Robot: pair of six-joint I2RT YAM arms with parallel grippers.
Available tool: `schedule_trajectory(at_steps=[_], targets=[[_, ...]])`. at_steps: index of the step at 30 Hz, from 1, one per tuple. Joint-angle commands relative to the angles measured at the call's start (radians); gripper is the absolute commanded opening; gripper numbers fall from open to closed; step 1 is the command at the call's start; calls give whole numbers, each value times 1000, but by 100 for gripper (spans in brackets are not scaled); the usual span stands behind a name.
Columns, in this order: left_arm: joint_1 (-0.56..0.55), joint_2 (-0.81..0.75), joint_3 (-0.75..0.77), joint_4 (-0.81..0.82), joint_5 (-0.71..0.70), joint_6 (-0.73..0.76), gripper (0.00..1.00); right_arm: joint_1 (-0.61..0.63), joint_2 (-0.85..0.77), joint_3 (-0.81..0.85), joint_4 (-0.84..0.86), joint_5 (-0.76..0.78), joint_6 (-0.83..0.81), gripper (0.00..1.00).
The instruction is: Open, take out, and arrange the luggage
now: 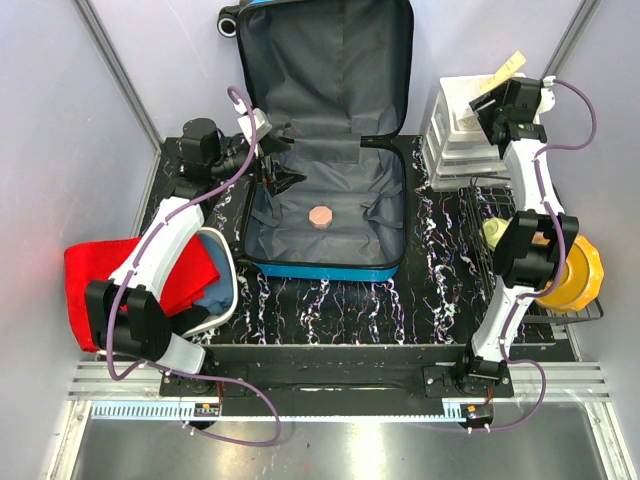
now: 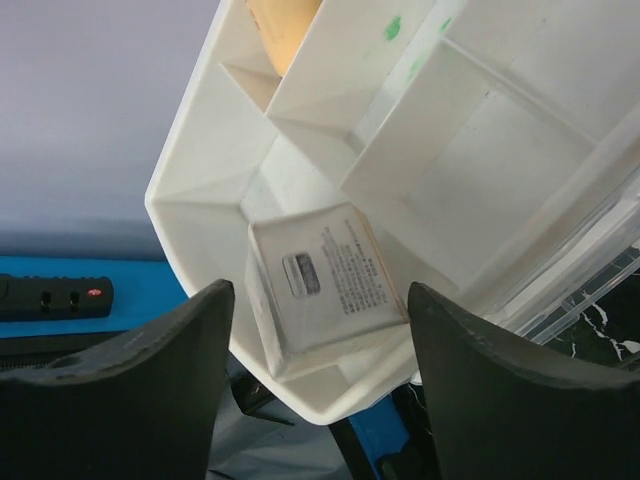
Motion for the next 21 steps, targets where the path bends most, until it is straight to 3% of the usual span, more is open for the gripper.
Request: schedule_trajectory(at_steps=[1, 2, 8, 13, 21], targets=[[2, -6, 47, 27, -6, -6, 96, 4, -84, 55, 25, 7, -11, 82], [2, -7, 47, 27, -3, -6, 96, 4, -92, 56, 24, 9, -13, 89], [2, -10, 42, 33, -1, -15, 97, 2, -150, 82, -42, 79, -74, 90], [4, -3, 47, 38, 6, -21, 97, 2, -150, 125, -103, 10, -258, 66], [5, 22, 107, -74, -17, 26, 96, 11, -61, 214, -349, -203, -706, 46]])
